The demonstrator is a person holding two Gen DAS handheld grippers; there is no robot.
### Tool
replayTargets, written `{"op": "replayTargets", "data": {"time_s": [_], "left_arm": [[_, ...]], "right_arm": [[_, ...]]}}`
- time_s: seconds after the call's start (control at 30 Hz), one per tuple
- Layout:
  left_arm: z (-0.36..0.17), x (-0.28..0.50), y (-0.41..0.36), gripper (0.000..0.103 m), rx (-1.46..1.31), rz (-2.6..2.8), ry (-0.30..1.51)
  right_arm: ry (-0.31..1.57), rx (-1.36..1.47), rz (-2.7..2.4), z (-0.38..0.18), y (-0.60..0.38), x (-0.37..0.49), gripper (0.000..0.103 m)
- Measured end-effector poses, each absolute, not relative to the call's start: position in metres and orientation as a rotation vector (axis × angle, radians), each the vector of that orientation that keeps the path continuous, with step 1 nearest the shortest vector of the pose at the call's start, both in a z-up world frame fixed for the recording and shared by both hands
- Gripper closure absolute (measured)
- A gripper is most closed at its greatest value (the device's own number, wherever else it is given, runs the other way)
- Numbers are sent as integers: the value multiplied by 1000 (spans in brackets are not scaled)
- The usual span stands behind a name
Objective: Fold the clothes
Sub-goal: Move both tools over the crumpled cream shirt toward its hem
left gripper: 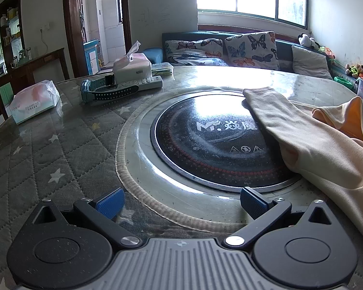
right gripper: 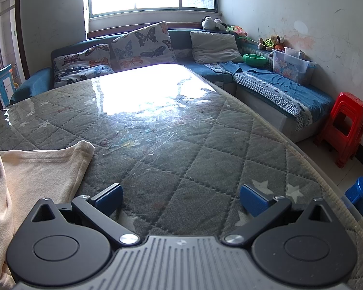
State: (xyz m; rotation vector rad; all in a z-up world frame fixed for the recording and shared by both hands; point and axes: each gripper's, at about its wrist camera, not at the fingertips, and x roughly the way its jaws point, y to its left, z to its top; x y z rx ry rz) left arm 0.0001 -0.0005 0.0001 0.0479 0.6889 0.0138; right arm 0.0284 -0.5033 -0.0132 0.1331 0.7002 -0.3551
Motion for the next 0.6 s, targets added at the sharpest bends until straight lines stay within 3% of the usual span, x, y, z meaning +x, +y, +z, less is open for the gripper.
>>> {"op": "replayTargets", "data": {"time_s": [0.6], "left_arm": [[13,-24,-40,0,35,17,755]], "right_arm": [[629,-16,-196,19,-448,-25,0]]}}
